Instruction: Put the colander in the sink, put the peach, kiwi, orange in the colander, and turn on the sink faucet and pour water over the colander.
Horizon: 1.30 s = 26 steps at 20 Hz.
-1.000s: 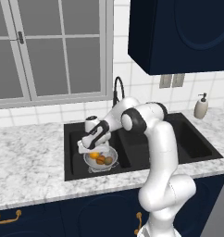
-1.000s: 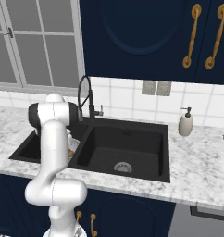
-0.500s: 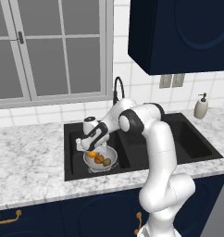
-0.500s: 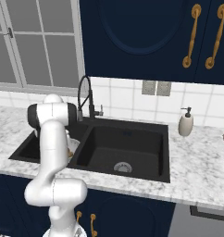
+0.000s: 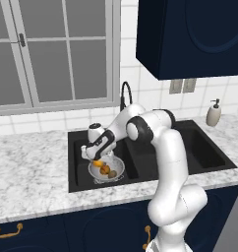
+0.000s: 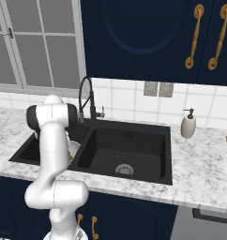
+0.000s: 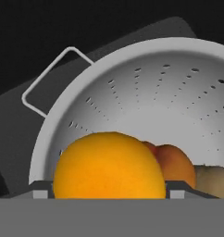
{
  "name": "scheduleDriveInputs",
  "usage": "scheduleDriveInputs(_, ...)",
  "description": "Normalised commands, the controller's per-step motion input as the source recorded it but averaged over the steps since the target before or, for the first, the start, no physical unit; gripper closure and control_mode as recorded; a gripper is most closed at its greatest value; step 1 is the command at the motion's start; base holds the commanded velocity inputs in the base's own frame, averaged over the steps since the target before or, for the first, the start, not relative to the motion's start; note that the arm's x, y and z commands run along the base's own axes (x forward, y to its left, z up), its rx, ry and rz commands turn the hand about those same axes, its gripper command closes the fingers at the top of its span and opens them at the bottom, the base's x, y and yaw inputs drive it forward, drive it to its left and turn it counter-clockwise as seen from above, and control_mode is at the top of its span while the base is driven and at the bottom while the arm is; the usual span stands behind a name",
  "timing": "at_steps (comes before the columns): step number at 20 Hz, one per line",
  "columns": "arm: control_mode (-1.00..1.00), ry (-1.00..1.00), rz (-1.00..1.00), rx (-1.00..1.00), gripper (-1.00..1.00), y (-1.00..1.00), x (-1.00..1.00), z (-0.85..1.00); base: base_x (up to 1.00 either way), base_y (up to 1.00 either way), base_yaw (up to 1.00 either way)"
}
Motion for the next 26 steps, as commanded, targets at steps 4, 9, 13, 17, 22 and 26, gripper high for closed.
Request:
scheduleDriveInputs(4, -1.00, 0.00, 0.00, 0.00, -1.00, -0.13, -0.21, 0.45, 0.00, 0.00, 0.00)
scheduleDriveInputs(9, -1.00, 0.00, 0.00, 0.00, -1.00, -0.06, -0.37, 0.53, 0.00, 0.00, 0.00)
scheduleDriveInputs(13, -1.00, 0.00, 0.00, 0.00, -1.00, -0.04, -0.67, 0.57, 0.00, 0.00, 0.00)
scheduleDriveInputs(17, -1.00, -0.04, 0.09, 0.00, -1.00, -0.25, -0.84, 0.49, 0.00, 0.00, 0.00)
scheduleDriveInputs(22, -1.00, -0.08, 0.17, 0.00, -1.00, -0.46, -0.78, 0.49, 0.00, 0.00, 0.00)
scheduleDriveInputs(26, -1.00, -0.11, 0.23, 0.00, -1.00, -0.52, -0.75, 0.54, 0.00, 0.00, 0.00)
